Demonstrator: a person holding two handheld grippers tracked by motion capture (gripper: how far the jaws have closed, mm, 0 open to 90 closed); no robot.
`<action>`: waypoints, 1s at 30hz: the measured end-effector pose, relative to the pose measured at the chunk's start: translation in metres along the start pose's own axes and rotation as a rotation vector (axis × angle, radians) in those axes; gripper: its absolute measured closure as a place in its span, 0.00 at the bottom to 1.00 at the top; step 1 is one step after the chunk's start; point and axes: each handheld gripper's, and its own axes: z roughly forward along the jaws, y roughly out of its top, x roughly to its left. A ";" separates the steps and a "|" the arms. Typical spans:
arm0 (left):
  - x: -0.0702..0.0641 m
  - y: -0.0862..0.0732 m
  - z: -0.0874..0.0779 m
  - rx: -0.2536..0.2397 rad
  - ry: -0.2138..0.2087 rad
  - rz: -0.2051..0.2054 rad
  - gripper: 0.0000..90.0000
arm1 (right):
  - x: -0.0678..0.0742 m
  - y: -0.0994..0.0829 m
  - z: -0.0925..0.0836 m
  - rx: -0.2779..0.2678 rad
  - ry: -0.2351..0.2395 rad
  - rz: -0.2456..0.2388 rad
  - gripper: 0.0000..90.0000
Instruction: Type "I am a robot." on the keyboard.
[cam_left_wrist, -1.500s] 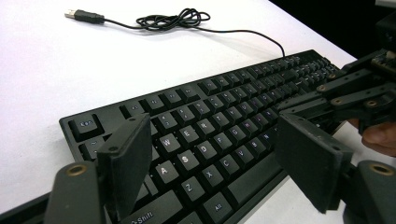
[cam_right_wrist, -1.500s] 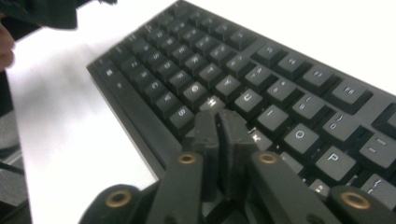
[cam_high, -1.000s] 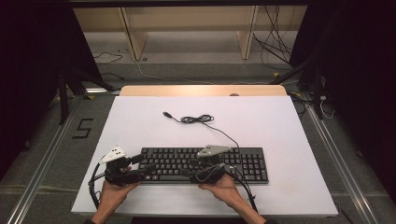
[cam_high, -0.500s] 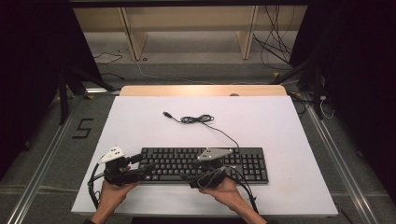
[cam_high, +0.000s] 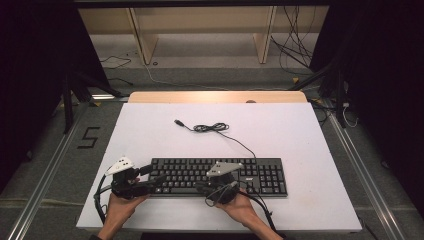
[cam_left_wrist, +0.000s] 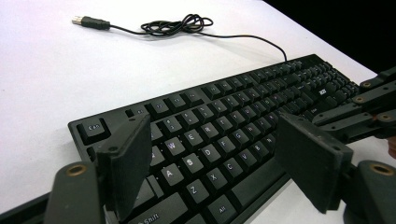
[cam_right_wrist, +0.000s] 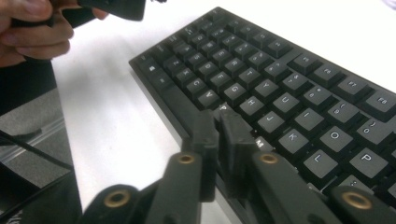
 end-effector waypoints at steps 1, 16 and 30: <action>0.000 0.000 0.000 0.000 0.000 0.000 0.30 | 0.000 0.000 0.001 0.004 -0.004 -0.001 0.98; 0.000 0.000 0.000 0.000 -0.001 0.001 0.30 | -0.004 -0.004 0.015 0.062 -0.038 -0.009 1.00; -0.001 0.000 0.000 0.003 0.001 0.000 0.30 | -0.003 -0.008 0.020 0.077 -0.047 -0.016 1.00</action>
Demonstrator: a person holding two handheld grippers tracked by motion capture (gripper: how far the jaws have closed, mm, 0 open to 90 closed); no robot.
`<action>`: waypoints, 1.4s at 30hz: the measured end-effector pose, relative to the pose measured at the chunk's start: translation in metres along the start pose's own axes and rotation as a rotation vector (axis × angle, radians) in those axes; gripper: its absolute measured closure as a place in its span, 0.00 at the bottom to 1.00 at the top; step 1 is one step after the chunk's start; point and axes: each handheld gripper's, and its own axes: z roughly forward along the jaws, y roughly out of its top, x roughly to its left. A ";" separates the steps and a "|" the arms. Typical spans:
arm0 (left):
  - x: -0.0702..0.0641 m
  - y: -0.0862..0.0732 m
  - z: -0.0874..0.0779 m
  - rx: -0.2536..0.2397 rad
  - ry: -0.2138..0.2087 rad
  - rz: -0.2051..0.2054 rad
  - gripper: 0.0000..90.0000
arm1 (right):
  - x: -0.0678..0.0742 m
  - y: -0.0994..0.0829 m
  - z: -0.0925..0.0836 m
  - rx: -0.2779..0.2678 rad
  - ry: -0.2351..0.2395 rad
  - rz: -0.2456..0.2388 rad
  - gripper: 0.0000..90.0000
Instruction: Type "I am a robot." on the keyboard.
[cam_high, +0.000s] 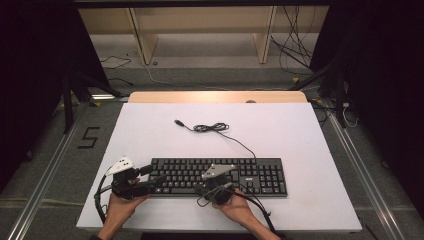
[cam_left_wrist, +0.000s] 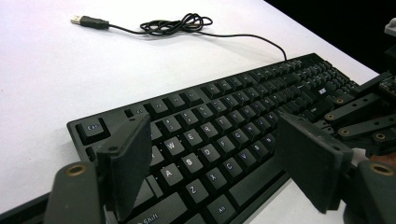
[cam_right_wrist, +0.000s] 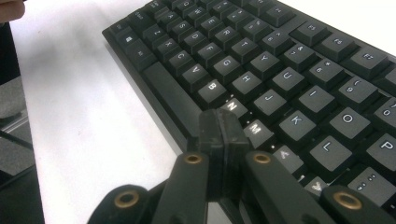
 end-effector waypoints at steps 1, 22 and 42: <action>0.000 0.000 0.000 0.000 0.000 0.000 0.30 | 0.000 0.000 0.000 0.003 0.000 -0.004 1.00; 0.001 0.001 0.000 -0.008 0.009 -0.002 0.33 | -0.007 0.004 -0.026 -0.104 0.027 0.059 0.71; 0.009 -0.002 0.016 0.113 0.087 0.021 0.96 | -0.014 0.005 -0.051 -0.163 0.011 0.086 0.42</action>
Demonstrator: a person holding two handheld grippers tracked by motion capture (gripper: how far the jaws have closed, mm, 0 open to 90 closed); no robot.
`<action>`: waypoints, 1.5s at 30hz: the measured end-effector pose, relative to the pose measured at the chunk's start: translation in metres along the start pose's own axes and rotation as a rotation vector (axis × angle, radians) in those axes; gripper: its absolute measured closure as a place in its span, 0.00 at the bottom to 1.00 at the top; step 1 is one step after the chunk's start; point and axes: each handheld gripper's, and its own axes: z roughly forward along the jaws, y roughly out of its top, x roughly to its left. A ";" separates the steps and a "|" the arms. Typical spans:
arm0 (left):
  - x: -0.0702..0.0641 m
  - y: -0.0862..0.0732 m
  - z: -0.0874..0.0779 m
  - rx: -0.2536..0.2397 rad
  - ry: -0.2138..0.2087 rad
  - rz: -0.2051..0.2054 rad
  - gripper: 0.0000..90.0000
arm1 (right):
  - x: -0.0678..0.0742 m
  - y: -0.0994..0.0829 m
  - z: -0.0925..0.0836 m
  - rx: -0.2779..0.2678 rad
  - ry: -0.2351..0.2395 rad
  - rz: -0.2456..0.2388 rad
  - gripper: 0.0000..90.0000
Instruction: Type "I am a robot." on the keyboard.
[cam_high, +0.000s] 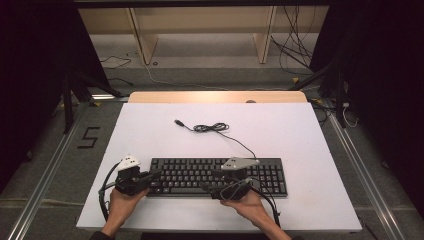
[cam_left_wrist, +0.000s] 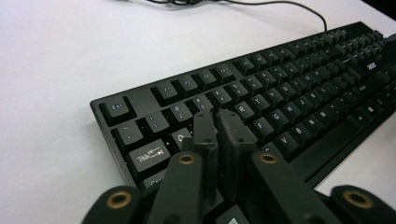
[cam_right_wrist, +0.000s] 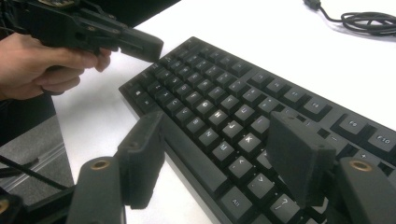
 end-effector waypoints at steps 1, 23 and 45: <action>0.000 0.000 0.001 0.009 0.001 0.002 0.97 | 0.000 0.000 -0.001 -0.001 0.001 0.001 0.42; 0.000 -0.003 0.015 0.090 0.010 0.009 0.99 | 0.003 -0.003 -0.009 -0.027 0.007 -0.007 0.38; -0.002 0.001 0.003 0.019 0.000 -0.003 0.85 | 0.004 -0.003 -0.009 -0.034 0.008 -0.007 0.38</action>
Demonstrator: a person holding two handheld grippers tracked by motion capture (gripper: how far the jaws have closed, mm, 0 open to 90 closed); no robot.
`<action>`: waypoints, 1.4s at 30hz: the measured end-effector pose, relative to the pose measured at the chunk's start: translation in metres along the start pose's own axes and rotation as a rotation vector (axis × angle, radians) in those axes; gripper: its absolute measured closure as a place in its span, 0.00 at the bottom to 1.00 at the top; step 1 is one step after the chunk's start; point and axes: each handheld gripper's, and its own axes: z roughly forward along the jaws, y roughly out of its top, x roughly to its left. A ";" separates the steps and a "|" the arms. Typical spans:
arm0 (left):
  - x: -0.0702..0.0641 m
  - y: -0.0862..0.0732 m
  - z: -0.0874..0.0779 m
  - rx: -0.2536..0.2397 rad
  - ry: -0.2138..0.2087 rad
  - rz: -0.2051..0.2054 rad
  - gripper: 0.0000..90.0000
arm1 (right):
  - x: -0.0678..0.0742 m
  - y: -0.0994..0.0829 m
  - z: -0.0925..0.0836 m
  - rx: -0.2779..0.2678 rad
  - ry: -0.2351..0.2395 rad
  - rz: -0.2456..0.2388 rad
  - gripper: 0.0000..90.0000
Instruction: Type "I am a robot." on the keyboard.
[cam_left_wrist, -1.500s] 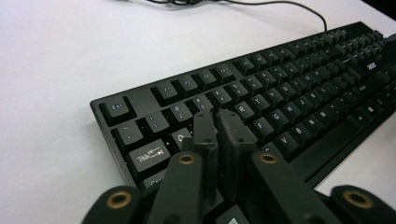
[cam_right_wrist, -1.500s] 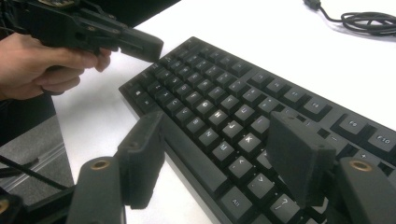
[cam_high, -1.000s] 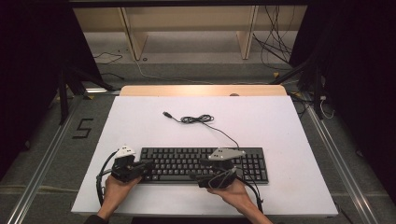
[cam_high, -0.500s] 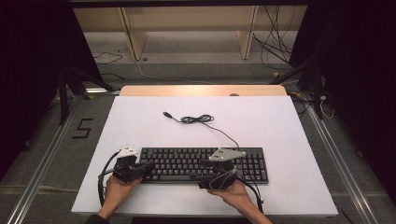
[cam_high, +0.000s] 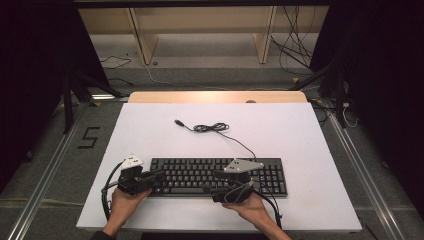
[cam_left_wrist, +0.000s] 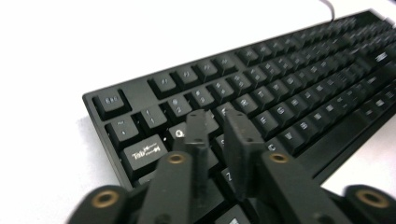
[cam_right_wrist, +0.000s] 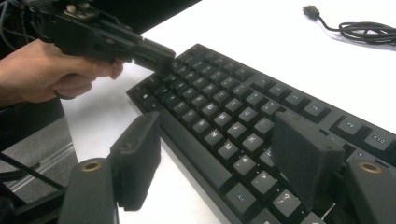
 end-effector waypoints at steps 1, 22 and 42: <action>0.000 0.000 -0.002 -0.017 -0.009 -0.006 0.82 | 0.000 0.000 0.000 0.000 0.001 0.000 0.38; -0.005 0.001 -0.020 -0.151 -0.084 -0.027 0.33 | 0.003 -0.001 0.013 0.010 0.023 -0.010 0.38; -0.008 0.001 -0.022 -0.175 -0.095 -0.019 0.29 | 0.007 -0.002 0.039 0.101 0.014 -0.031 0.78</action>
